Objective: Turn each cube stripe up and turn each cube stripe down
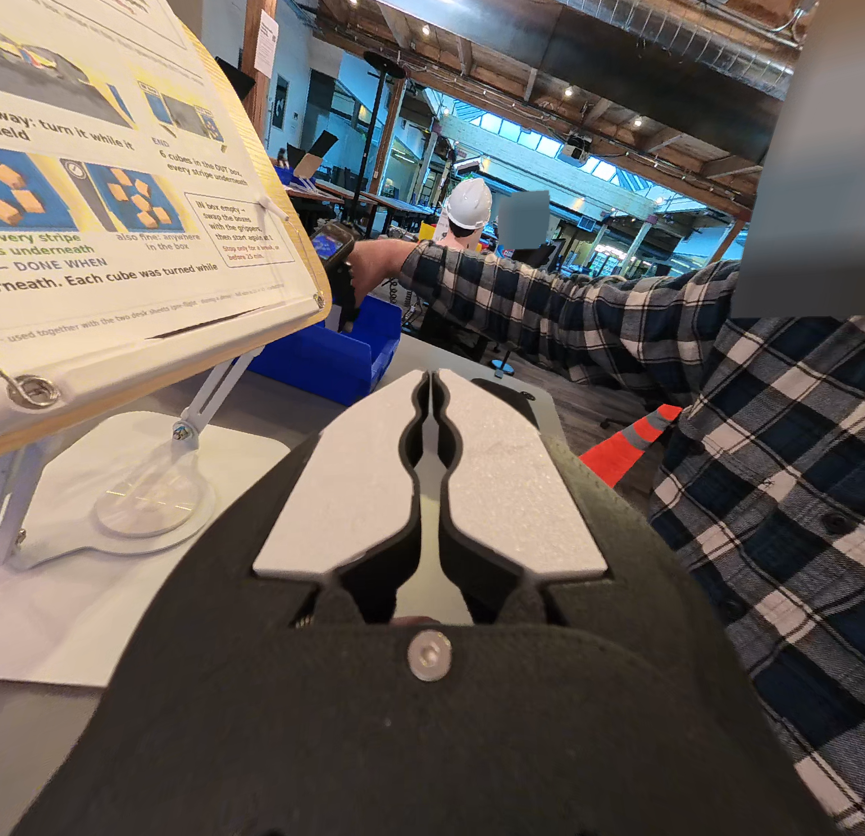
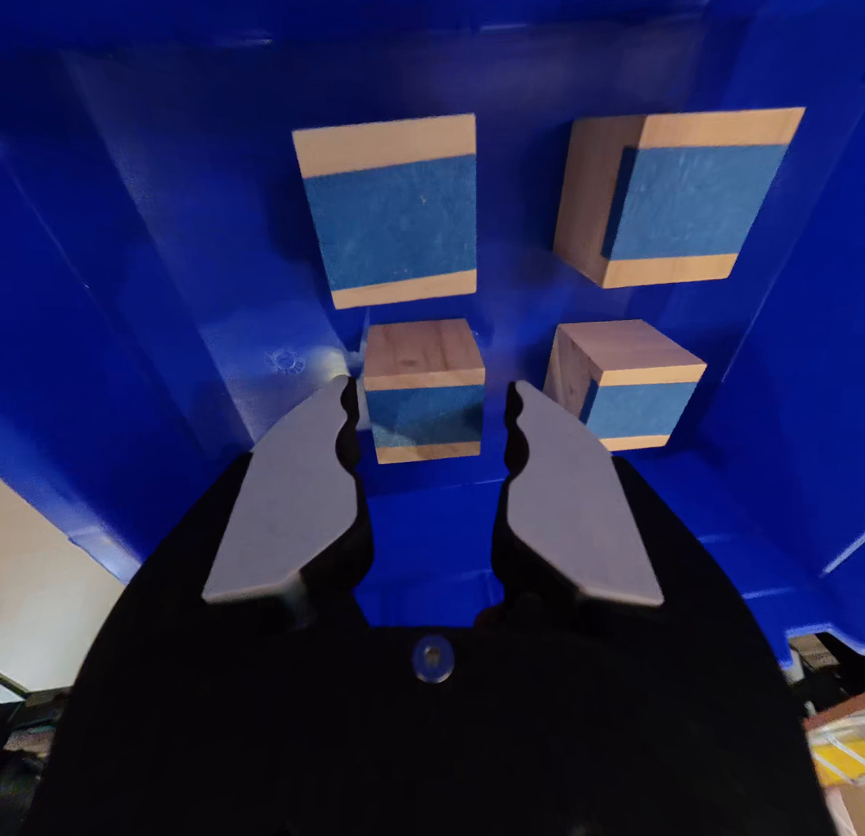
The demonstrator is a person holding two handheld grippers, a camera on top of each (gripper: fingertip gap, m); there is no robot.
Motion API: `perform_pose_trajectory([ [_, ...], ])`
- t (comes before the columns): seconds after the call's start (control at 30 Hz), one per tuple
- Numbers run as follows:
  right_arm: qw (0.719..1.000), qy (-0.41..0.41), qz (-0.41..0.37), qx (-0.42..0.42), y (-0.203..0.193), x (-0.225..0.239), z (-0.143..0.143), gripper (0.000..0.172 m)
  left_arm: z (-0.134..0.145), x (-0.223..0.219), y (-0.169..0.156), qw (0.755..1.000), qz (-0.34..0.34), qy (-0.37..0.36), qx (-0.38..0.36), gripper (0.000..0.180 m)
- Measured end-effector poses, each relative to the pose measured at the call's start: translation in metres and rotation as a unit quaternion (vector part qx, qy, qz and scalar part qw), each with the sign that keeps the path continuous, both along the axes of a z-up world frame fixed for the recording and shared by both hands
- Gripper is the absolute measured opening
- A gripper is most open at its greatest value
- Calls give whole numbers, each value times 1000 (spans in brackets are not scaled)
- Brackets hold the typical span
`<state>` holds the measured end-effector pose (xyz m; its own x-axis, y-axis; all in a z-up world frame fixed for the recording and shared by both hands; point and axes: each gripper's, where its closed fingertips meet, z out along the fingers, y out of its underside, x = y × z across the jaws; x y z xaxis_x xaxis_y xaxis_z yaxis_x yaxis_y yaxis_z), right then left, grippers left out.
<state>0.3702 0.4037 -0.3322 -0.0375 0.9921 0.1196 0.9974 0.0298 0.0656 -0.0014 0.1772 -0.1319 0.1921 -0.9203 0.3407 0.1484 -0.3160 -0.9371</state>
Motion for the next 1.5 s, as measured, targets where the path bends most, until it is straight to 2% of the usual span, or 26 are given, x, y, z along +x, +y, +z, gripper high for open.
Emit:
perform_pose_trajectory([
  [0.13,999,39,-11,18,-1,-7,21,64,3,-15,6,999,28,26,16,4],
  [0.27,994,75,-9,78,-15,-12,66,59,15,-65,29,988,119,84,51,13],
  [0.33,991,84,3,109,-29,-17,86,60,18,-101,50,966,189,158,82,19],
  [0.47,980,131,25,149,-65,-34,123,58,9,-172,107,895,280,329,106,30],
  [0.53,975,144,37,165,-80,-42,135,57,-5,-193,137,869,274,400,95,35],
  [0.7,972,152,62,168,-114,-61,144,55,-69,-232,211,769,202,599,101,54],
  [0.87,972,160,77,155,-132,-72,143,55,-116,-258,256,721,116,679,77,61],
  [0.97,972,161,82,152,-136,-76,143,55,-147,-280,272,671,74,736,48,64],
  [1.1,971,160,93,150,-140,-82,142,55,-171,-293,289,633,44,773,27,65],
  [1.23,970,162,102,149,-140,-89,142,54,-189,-306,298,603,18,798,-8,65],
  [1.3,969,165,106,151,-139,-92,144,54,-198,-306,297,607,4,794,-34,61],
  [1.37,968,171,108,151,-140,-95,145,54,-206,-307,294,603,-12,796,-49,48],
  [1.5,965,178,110,157,-140,-98,146,53,-201,-306,294,619,6,783,-59,47],
])
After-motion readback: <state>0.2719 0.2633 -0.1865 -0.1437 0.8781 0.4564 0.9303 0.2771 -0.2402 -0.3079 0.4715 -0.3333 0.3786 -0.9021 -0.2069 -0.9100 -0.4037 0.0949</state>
